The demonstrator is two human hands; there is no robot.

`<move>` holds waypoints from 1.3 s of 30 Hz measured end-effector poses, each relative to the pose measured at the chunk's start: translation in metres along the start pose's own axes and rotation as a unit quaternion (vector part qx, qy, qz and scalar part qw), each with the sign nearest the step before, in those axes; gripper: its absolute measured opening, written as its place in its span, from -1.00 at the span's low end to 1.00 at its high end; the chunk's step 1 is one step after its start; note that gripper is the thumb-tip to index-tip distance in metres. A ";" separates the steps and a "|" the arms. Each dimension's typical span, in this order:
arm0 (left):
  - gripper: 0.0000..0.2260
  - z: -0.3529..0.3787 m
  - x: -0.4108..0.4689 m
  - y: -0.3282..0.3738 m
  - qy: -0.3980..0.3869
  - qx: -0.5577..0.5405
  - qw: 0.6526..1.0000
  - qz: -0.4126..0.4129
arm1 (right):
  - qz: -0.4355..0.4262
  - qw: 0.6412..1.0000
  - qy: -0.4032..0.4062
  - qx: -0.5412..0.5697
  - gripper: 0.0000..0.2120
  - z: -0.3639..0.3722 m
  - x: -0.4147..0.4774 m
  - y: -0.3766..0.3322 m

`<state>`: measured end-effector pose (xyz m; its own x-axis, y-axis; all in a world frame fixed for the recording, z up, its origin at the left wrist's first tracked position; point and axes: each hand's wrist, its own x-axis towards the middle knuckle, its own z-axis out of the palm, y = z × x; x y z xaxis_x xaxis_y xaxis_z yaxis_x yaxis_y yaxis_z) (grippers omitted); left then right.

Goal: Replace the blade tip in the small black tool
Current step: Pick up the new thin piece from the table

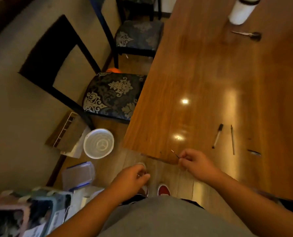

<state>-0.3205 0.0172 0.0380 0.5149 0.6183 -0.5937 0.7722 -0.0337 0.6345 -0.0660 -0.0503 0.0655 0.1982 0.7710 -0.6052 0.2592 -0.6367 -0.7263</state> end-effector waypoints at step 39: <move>-0.78 0.112 0.245 0.274 -0.092 0.391 0.911 0.088 | 0.158 0.862 0.299 0.378 -0.93 -0.240 0.009 0.067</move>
<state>0.0583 0.0714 0.0109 0.6546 0.4093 -0.6355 0.6635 -0.7140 0.2237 0.1797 -0.0829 0.0892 0.6562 0.2833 -0.6994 -0.5415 -0.4687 -0.6979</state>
